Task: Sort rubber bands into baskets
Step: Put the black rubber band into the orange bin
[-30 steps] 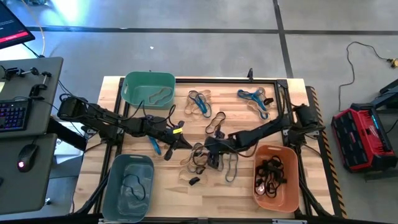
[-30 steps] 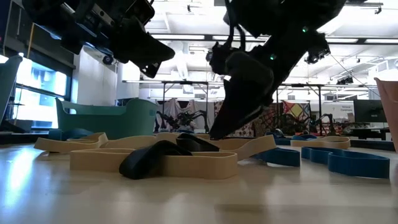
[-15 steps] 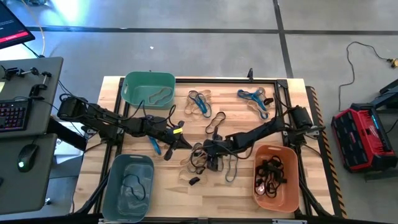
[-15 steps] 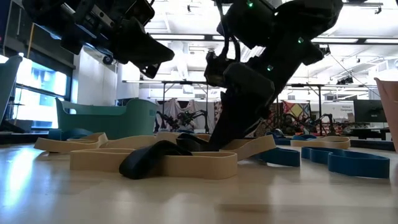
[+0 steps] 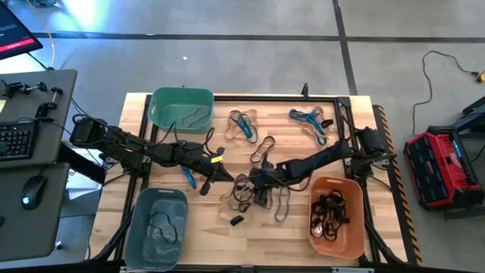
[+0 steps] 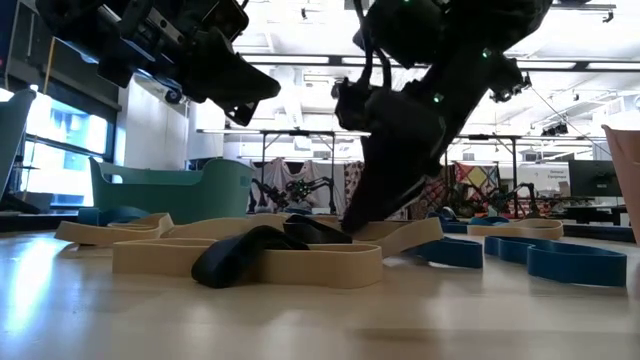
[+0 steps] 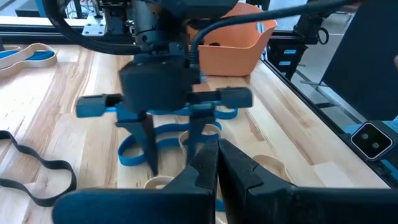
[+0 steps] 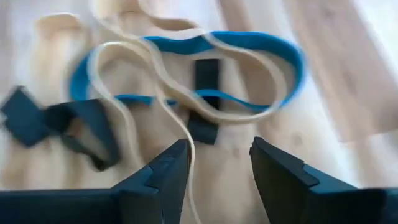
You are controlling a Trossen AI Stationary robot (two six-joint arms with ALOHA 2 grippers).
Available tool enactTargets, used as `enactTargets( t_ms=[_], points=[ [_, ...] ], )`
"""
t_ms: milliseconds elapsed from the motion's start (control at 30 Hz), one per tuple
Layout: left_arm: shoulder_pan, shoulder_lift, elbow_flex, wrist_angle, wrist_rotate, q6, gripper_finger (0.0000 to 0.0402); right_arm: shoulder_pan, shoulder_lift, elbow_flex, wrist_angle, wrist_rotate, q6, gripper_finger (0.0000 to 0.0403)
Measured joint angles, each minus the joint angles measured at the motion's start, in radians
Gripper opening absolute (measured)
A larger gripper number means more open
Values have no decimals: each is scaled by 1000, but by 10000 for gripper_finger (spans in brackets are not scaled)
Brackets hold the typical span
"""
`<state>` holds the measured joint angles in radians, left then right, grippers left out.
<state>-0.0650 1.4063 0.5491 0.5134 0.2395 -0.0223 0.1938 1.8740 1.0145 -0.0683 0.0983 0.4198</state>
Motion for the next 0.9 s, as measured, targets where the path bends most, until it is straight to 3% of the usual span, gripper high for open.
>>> enactTargets(
  t_ms=[200, 433, 600, 900],
  points=[
    [0, 0, 0, 0, 0, 0, 1, -11, 11, 0, -13, 24, -11, 165],
    [0, 0, 0, -6, 0, 1, 1, -10, -26, 0, -4, -46, -32, 165],
    [0, 0, 0, -7, 0, 16, 1, -11, -37, 0, -25, 10, -33, 165],
    [0, 0, 0, -15, 0, 16, 1, -16, 44, 0, 35, -14, -36, 165]
  ],
)
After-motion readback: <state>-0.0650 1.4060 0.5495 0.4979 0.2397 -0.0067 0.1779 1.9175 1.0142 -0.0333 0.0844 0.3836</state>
